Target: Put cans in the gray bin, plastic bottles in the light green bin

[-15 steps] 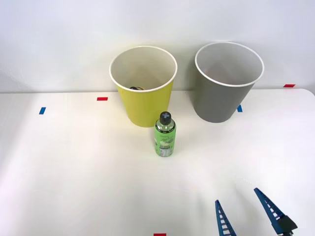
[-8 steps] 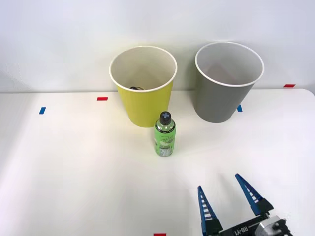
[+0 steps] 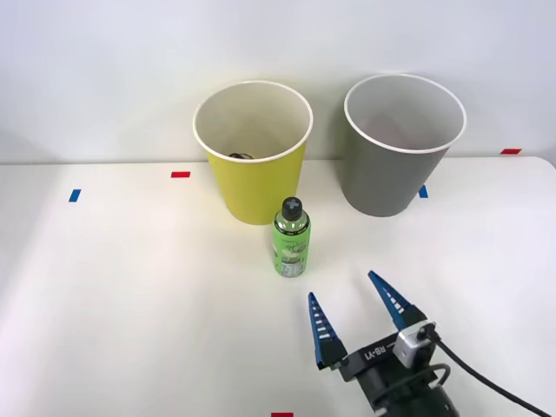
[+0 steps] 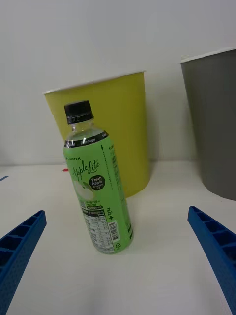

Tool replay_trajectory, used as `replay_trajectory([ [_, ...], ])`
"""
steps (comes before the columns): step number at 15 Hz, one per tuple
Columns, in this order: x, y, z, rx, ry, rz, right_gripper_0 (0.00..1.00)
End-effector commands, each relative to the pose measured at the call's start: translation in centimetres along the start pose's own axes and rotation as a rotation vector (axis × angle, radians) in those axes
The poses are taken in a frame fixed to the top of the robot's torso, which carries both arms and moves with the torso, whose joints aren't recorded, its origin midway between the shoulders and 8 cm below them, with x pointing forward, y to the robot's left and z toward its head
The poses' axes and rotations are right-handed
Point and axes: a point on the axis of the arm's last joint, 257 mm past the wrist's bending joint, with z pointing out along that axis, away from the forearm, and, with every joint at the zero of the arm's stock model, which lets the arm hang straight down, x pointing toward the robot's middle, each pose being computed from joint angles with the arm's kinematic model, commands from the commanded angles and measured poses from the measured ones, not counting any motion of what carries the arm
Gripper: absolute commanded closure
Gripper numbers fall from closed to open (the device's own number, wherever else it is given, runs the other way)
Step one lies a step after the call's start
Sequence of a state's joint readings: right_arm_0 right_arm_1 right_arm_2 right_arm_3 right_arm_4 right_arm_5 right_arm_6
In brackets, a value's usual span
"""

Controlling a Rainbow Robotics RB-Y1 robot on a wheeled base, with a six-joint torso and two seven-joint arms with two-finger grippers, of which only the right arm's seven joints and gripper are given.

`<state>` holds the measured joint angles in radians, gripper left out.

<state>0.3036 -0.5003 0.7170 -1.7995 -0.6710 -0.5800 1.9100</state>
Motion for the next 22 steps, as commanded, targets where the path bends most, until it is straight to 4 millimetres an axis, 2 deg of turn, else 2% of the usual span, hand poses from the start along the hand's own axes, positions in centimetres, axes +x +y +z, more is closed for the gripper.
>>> replay_trajectory([
  [1, -0.5, 0.6, 2.8, -0.031, -0.038, -0.008, 0.00],
  [5, -0.2, 0.4, 5.6, -0.066, -0.049, -0.039, 0.00],
  [9, 0.8, 0.5, 7.2, -0.083, -0.043, -0.065, 0.00],
  [14, 1.4, 0.9, 10.4, -0.088, -0.053, -0.070, 0.00],
  [22, 0.6, 2.1, 12.3, -0.118, -0.059, -0.088, 0.00],
])
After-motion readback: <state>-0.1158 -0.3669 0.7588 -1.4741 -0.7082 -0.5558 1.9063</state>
